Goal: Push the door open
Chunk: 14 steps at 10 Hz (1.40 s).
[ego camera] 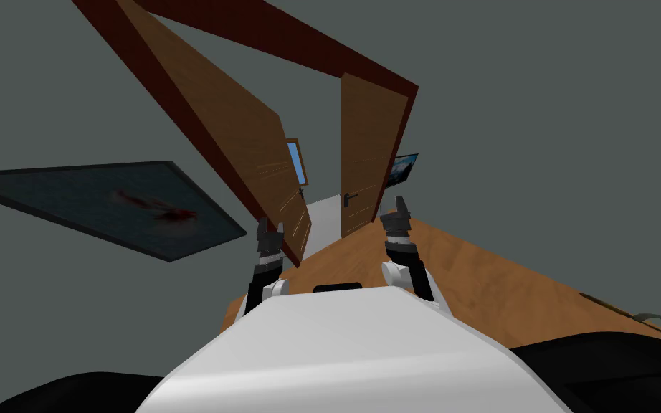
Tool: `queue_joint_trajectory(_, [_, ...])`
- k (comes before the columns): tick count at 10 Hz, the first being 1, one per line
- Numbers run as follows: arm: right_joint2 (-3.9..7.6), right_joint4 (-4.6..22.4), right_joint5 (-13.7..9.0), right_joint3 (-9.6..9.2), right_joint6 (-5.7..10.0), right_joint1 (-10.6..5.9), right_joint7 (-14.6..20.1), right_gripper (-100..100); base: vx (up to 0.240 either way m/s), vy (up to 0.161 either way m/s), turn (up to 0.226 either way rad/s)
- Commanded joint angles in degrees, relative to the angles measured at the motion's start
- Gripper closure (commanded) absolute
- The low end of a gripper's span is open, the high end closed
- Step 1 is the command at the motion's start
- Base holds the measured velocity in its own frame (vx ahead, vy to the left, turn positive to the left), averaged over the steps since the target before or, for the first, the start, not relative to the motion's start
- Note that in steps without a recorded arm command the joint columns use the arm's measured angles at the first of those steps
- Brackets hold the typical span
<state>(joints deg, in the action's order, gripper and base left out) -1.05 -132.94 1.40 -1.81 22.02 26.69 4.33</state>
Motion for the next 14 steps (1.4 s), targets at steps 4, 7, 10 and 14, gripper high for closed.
queue_joint_trajectory(4, [1.52, 5.1, 0.1, -0.82, -0.67, -2.17, -0.1, -100, 0.102, -0.094, 0.066])
queue_joint_trajectory(7, [2.69, 10.6, 0.3, -1.71, -1.41, -4.56, -0.1, -100, 0.118, -0.156, 0.083])
queue_joint_trajectory(10, [3.33, 14.6, 0.4, -2.35, -1.93, -6.26, -0.2, -100, 0.125, -0.113, 0.079])
queue_joint_trajectory(14, [4.00, 20.4, 0.5, -3.28, -2.70, -8.74, -0.2, -100, 0.087, -0.100, 0.071])
